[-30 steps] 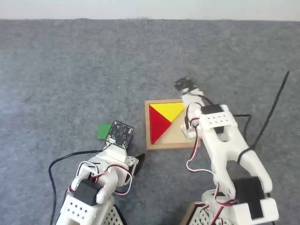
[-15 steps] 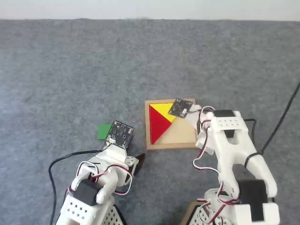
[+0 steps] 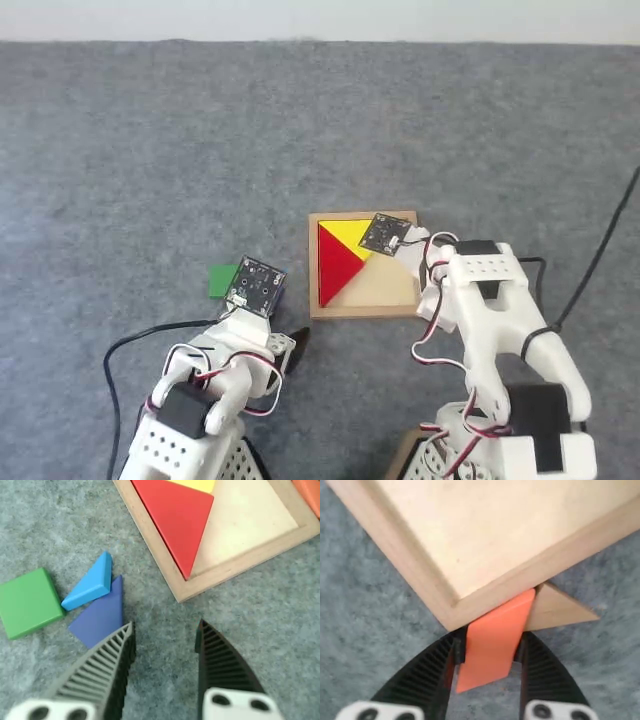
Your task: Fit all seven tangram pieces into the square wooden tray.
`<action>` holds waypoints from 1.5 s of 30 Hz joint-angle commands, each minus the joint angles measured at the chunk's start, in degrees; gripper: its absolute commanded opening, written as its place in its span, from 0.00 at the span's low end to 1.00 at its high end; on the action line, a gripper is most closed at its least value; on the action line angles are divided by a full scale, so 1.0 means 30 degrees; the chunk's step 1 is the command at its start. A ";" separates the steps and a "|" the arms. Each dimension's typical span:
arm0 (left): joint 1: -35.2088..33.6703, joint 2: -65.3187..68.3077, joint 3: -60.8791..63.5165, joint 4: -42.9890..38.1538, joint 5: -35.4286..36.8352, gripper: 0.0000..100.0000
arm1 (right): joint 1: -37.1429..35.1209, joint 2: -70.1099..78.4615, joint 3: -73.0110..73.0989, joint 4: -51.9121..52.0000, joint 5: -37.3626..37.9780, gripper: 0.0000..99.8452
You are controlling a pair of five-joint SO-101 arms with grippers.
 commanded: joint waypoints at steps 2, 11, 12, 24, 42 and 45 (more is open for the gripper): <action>0.0088 -0.0352 -0.0161 0.0117 -0.0059 0.20 | 0.0659 -0.1070 -0.0176 -0.0073 -0.2256 0.13; 0.0088 -0.0352 -0.0161 0.0117 -0.0059 0.20 | 0.0513 -0.1802 -0.6886 0.5905 -1.2073 0.13; 0.0088 -0.0352 -0.0161 0.0117 -0.0059 0.20 | 0.0015 -0.1685 -0.7824 0.6725 -1.3626 0.13; 0.0088 -0.0352 -0.0161 0.0117 -0.0059 0.20 | -0.4029 0.5993 -1.2425 0.4996 -2.1685 0.13; 0.0088 -0.0352 -0.0161 0.0117 -0.0059 0.20 | -0.4117 0.8220 -1.4095 0.3092 -2.2945 0.14; 0.0088 -0.0352 -0.0161 0.0117 -0.0059 0.20 | -0.4088 0.8220 -1.4154 0.3092 -2.2711 0.14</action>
